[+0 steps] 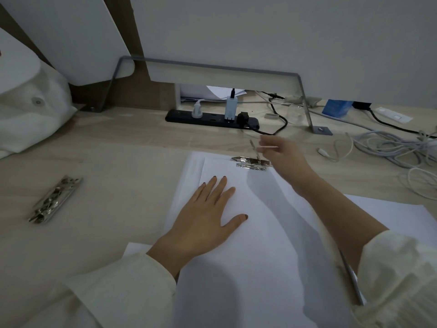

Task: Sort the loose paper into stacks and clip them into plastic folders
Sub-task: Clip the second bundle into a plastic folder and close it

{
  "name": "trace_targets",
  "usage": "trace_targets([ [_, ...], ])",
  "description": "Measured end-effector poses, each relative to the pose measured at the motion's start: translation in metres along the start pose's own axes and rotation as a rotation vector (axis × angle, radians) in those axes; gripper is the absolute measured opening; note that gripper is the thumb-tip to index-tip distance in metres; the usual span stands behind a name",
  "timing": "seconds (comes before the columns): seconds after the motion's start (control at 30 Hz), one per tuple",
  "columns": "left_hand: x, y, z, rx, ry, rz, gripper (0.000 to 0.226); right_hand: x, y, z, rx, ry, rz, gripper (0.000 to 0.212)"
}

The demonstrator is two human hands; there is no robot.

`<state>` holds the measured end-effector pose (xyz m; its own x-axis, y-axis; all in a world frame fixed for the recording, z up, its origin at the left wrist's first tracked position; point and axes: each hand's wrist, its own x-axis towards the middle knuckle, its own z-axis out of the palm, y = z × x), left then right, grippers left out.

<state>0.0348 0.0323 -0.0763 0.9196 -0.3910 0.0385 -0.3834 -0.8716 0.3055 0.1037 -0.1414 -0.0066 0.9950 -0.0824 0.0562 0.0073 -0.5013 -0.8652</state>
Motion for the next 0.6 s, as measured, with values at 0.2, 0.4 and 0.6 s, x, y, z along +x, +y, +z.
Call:
trace_targets([
  [0.2,0.001,0.0,0.002,-0.011,-0.02,-0.007,0.069,0.013,0.002,0.02,-0.504,-0.079,-0.217,0.053],
  [0.4,0.003,-0.002,0.005,0.008,-0.012,-0.004,0.086,0.015,0.002,0.027,-0.759,-0.178,-0.29,0.059],
  [0.6,0.004,-0.001,0.003,-0.016,-0.014,-0.005,0.094,0.009,0.009,0.039,-0.884,-0.278,-0.231,0.054],
])
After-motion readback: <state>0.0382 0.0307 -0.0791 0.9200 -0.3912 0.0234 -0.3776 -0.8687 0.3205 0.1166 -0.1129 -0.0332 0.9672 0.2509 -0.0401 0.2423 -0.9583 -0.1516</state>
